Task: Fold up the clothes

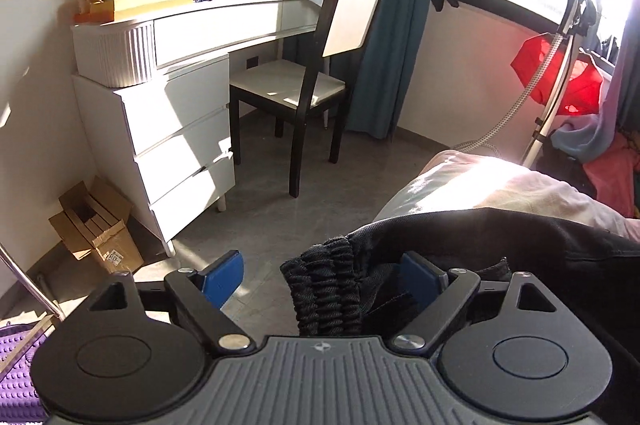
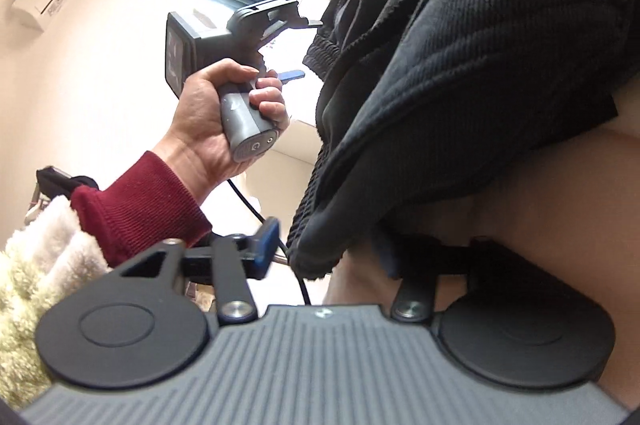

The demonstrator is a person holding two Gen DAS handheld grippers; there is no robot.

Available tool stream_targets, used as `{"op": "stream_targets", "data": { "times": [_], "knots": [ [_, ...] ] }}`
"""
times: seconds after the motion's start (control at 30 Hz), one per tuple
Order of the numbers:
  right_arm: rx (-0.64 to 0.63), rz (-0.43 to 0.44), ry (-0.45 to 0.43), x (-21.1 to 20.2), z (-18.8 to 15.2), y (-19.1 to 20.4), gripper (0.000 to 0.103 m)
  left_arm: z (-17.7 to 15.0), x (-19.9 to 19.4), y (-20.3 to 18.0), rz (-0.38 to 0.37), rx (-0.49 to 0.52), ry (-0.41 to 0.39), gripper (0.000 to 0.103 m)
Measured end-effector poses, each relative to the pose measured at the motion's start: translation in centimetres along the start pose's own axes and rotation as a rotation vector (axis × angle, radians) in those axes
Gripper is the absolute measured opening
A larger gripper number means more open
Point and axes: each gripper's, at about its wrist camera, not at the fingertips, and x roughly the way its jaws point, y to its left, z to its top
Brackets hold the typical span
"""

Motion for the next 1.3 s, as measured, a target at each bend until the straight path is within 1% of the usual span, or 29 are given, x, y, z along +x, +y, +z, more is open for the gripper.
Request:
{"op": "stream_targets", "data": {
  "times": [0.07,0.17,0.27,0.37,0.5,0.6,0.63,0.7,0.73,0.83,0.9,1.0,1.13,1.2,1.3],
  "knots": [
    [-0.066,-0.023,-0.008,-1.5,-0.6,1.4,0.082,-0.3,-3.1,-0.1,-0.009,0.003,-0.016,0.091],
    [-0.178,-0.055,-0.002,-3.9,-0.7,3.8,0.082,-1.3,-8.2,-0.9,-0.047,0.006,-0.051,0.094],
    [-0.295,-0.104,-0.032,-7.2,-0.4,6.4,0.082,-3.5,-14.4,-3.2,-0.089,0.046,-0.109,0.096],
    [-0.395,-0.151,-0.095,-12.4,-0.3,8.2,0.082,-6.4,-19.7,-5.7,-0.146,0.061,-0.153,0.096],
    [-0.514,-0.228,-0.194,-19.2,1.4,10.8,0.082,-10.4,-26.4,-9.1,-0.21,0.079,-0.209,0.095],
    [-0.599,-0.32,-0.27,-23.7,2.1,12.0,0.082,-13.7,-31.2,-11.5,-0.245,0.106,-0.252,0.094],
    [-0.614,-0.346,-0.292,-25.1,2.2,12.1,0.082,-15.1,-32.6,-12.0,-0.259,0.094,-0.267,0.094],
    [-0.629,-0.386,-0.333,-28.2,2.9,12.0,0.082,-16.9,-34.4,-12.7,-0.299,0.086,-0.262,0.094],
    [-0.634,-0.405,-0.348,-29.3,3.0,11.7,0.082,-18.0,-35.2,-13.1,-0.306,0.089,-0.268,0.094],
    [-0.653,-0.475,-0.388,-31.5,3.0,10.5,0.082,-21.4,-37.2,-14.7,-0.323,0.108,-0.277,0.094],
    [-0.655,-0.515,-0.405,-33.2,2.8,9.5,0.082,-23.2,-37.8,-15.5,-0.338,0.127,-0.286,0.094],
    [-0.657,-0.561,-0.422,-35.1,2.3,8.0,0.082,-26.0,-38.0,-16.9,-0.338,0.169,-0.298,0.094],
    [-0.64,-0.625,-0.429,-36.2,1.7,6.0,0.082,-29.2,-37.3,-18.0,-0.349,0.23,-0.309,0.093],
    [-0.654,-0.637,-0.43,-36.5,1.4,5.5,0.081,-30.5,-36.9,-18.3,-0.356,0.263,-0.316,0.092],
    [-0.666,-0.642,-0.444,-36.7,1.0,5.4,0.081,-31.8,-36.1,-18.2,-0.355,0.29,-0.305,0.092]
  ]
}}
